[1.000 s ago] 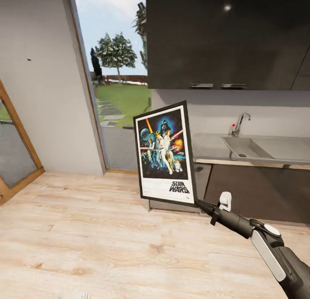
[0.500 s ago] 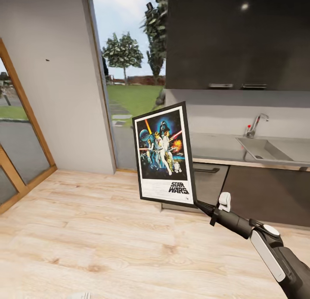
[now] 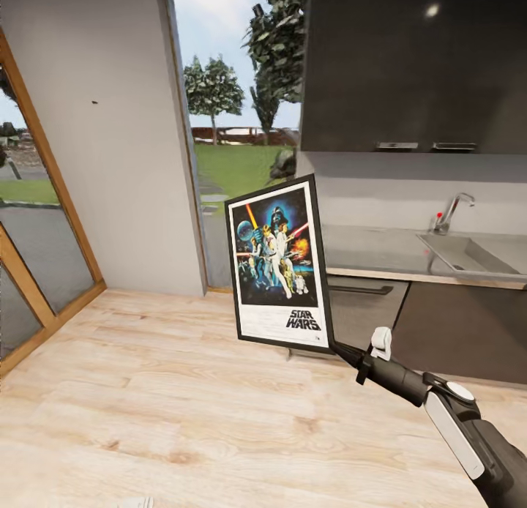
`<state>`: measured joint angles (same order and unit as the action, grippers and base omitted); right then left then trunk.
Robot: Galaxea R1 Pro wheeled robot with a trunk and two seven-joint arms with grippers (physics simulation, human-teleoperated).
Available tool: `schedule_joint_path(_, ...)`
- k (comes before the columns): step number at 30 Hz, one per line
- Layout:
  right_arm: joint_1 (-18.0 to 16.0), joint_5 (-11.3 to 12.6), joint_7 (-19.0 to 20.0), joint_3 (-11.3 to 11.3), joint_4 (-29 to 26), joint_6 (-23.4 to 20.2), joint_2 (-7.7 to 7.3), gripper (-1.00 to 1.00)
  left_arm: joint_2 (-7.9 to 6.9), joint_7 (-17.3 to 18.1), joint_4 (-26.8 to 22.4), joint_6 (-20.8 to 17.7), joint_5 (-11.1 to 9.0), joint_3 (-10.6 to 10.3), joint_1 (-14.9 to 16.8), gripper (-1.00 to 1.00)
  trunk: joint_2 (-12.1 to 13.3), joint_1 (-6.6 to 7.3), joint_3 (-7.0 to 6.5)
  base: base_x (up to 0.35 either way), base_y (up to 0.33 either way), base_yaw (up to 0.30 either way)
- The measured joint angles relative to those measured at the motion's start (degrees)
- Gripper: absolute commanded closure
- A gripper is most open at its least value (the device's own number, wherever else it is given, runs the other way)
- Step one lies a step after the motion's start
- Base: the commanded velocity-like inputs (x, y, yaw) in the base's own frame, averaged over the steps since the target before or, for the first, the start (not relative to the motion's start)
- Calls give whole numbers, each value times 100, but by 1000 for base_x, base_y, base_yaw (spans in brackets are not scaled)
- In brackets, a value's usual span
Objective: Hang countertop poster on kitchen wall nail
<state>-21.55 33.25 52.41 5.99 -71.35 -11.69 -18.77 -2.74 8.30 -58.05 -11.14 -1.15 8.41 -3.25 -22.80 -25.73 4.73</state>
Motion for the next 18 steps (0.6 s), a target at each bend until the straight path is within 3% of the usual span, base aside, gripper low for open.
schedule_joint_path(6,0,4,-3,9,6,3,1,100,0,0,-1,0,-4,4,0,-100,0,0,0,129,291,52)
schedule_joint_path(18,0,-1,-18,21,-24,9,1,100,0,0,-1,0,-4,5,0,-100,0,0,0,140,291,255)
